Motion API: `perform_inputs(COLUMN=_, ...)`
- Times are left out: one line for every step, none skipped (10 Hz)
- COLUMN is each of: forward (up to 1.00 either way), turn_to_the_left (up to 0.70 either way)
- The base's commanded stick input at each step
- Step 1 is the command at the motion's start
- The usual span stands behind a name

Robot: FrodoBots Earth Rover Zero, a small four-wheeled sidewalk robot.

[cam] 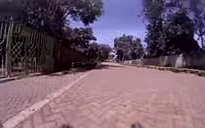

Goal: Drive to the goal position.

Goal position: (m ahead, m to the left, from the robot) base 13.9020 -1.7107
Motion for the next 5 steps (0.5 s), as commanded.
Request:
perform_inputs(forward=0.70, turn_to_the_left=-0.35)
perform_inputs(forward=0.70, turn_to_the_left=-0.35)
perform_inputs(forward=0.70, turn_to_the_left=-0.35)
perform_inputs(forward=0.70, turn_to_the_left=0.00)
perform_inputs(forward=0.70, turn_to_the_left=0.00)
